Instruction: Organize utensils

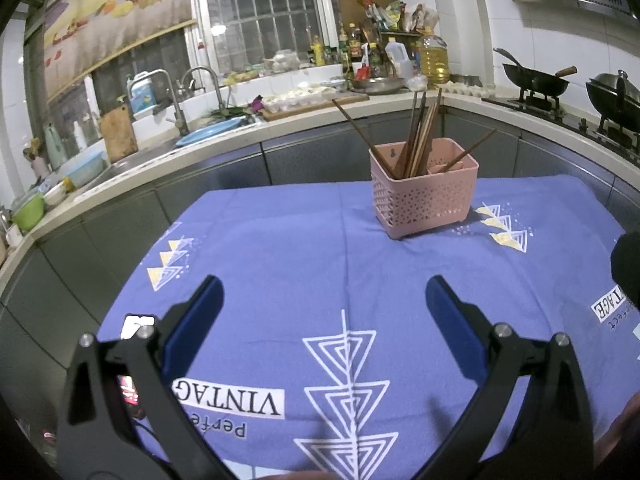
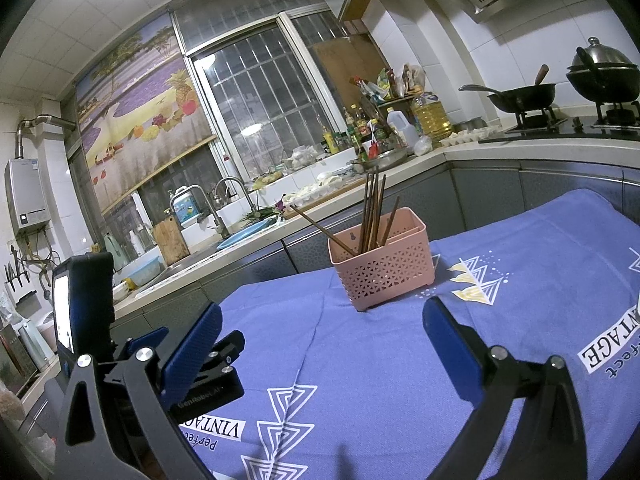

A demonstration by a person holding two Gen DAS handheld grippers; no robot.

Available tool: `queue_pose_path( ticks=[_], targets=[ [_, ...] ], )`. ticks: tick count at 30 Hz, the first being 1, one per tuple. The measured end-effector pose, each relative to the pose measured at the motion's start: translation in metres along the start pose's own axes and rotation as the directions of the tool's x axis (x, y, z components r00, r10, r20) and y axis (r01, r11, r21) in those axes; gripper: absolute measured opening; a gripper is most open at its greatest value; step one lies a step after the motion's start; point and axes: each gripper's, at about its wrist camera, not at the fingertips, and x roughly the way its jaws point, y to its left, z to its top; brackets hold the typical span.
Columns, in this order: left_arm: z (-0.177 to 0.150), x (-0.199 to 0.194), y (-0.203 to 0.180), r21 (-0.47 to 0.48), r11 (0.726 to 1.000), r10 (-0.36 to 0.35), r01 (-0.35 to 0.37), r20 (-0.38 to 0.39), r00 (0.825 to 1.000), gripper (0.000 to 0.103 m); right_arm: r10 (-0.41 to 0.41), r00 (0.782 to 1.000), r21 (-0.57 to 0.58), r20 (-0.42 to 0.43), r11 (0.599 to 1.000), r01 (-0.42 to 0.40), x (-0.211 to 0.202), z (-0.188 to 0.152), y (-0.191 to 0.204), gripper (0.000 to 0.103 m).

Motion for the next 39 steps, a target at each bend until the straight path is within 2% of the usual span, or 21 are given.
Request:
queue_pose_path(
  ticks=[39],
  targets=[
    [-0.006, 0.002, 0.003, 0.022, 1.000, -0.013, 0.014, -0.019, 1.000, 0.097, 0.001, 1.000, 0.001, -0.001, 1.000, -0.001, 0.000, -0.002, -0.002, 0.099]
  ],
)
